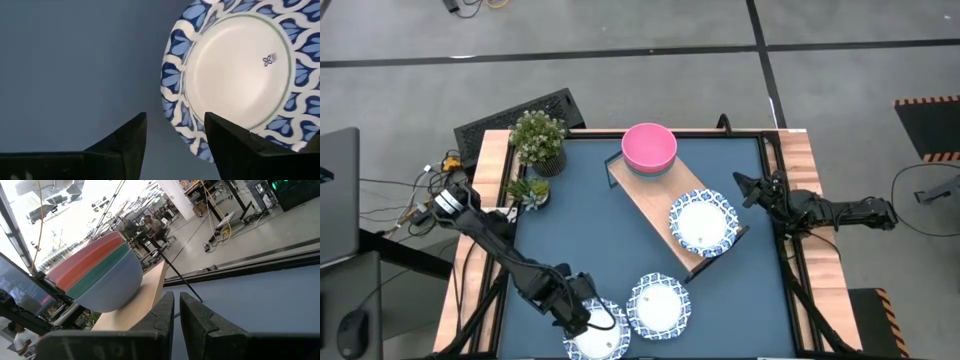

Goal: Place and stack plates onto a shelf
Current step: Stack the white and blue plate on the shelf

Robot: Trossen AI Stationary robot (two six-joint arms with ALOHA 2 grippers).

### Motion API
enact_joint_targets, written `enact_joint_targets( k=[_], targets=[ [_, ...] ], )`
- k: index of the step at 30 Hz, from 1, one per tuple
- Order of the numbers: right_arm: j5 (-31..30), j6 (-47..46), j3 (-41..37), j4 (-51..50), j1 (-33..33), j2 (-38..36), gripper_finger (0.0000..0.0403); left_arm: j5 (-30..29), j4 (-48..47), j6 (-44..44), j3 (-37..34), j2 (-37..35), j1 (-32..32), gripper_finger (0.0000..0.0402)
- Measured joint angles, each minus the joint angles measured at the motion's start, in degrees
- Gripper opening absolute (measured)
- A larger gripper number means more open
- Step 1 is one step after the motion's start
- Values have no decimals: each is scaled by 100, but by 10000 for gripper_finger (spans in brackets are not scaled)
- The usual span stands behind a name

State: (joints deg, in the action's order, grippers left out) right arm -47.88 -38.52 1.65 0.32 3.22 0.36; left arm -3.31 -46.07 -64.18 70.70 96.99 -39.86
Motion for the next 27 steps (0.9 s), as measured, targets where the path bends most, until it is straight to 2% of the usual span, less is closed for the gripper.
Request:
enact_joint_targets(
  k=[5,8,15,20,27],
  targets=[
    [-4,-1,0,2,0,0,58,296,1153,-83,-438,-4,-77,183],
    [-4,-2,0,2,0,0,58,242,1648,-312,-728,-4,-148,183],
    [-13,-2,0,2,0,0,58,186,1701,-700,-1137,-4,-164,183],
    [-19,-1,0,2,0,0,58,430,1905,-691,-986,-4,-169,183],
    [-20,-2,0,2,0,0,58,350,1385,-917,-714,-21,-166,183]
  ],
)
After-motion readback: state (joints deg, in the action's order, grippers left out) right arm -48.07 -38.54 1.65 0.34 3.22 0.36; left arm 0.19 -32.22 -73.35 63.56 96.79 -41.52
